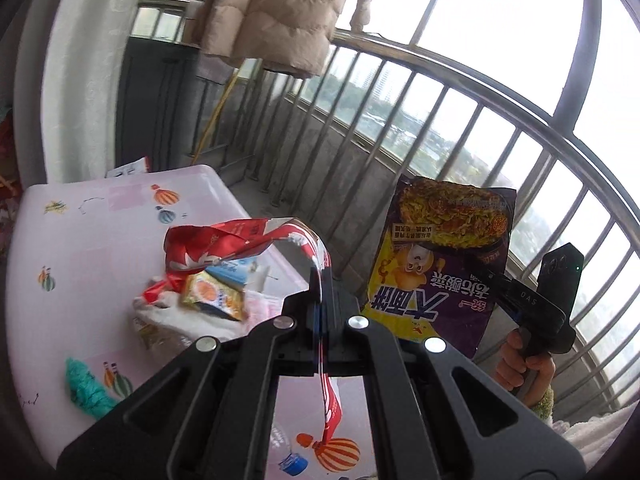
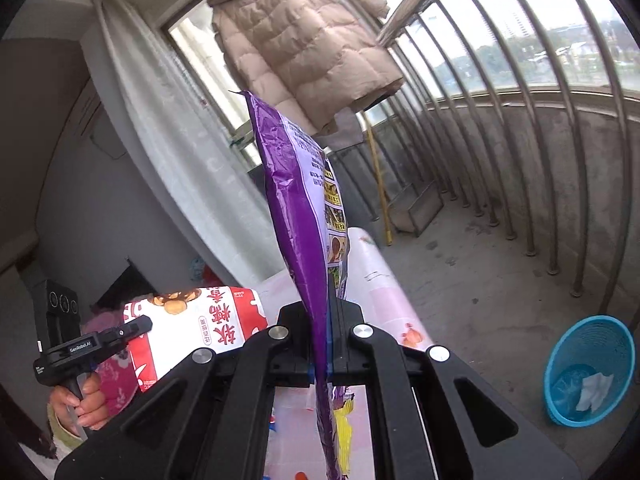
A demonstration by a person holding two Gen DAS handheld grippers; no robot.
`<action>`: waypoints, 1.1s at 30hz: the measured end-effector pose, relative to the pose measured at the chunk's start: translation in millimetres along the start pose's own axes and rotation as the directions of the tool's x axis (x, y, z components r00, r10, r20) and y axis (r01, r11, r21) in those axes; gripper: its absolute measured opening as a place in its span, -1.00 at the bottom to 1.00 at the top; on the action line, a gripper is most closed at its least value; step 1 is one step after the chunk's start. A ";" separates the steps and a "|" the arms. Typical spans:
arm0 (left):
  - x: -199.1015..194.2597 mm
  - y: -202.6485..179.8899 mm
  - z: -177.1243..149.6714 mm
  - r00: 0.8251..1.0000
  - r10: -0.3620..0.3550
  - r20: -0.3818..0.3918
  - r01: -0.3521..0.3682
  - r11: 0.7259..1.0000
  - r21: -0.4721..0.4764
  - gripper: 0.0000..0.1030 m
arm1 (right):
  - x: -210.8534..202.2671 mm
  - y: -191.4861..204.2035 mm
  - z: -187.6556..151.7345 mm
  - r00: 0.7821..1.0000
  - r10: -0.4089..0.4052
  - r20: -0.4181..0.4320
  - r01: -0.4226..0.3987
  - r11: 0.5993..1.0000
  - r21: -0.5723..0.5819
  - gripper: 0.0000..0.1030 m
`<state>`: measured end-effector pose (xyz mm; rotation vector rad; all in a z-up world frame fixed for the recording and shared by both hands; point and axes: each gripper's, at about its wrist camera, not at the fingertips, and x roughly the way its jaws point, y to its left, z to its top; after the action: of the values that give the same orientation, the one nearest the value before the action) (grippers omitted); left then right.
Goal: Collect trash
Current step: 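Carry the purple bag and red wrapper to the blue basket and release both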
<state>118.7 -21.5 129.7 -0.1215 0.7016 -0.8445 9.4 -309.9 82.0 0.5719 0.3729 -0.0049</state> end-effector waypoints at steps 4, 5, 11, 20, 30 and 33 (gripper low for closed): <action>68.4 -48.4 10.1 0.989 -0.076 -0.129 0.089 0.991 0.101 -1.00 | -32.1 -39.5 -1.7 0.984 -0.172 0.057 0.170 0.985 0.028 -0.93; 87.0 -60.7 10.8 0.982 -0.091 -0.167 0.111 0.987 0.120 -1.00 | -38.5 -50.9 -3.1 0.973 -0.221 0.066 0.219 0.975 0.039 -0.93; 206.3 -136.8 -2.0 0.916 -0.101 -0.388 0.206 0.949 0.238 -1.00 | -62.0 -115.6 -13.8 0.880 -0.470 0.069 0.459 0.878 0.138 -0.93; 369.7 -226.3 -64.8 0.789 -0.033 -0.614 0.288 0.902 0.321 -1.00 | -44.6 -219.4 -31.7 0.770 -0.635 -0.062 0.624 0.730 0.281 -0.93; 492.3 -258.9 -118.3 0.762 0.034 -0.647 0.228 0.921 0.317 0.05 | 10.1 -361.4 -66.2 0.718 -0.642 -0.269 0.684 0.579 0.444 -0.66; 488.9 -253.5 -116.9 0.745 0.008 -0.667 0.236 0.932 0.275 0.05 | 25.2 -397.4 -93.8 0.711 -0.586 -0.388 0.698 0.523 0.489 -0.49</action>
<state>106.6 -524.7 -122.5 0.4894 1.2084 -1.1346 -41.8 -592.7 -209.2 1.0571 0.7636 -0.8524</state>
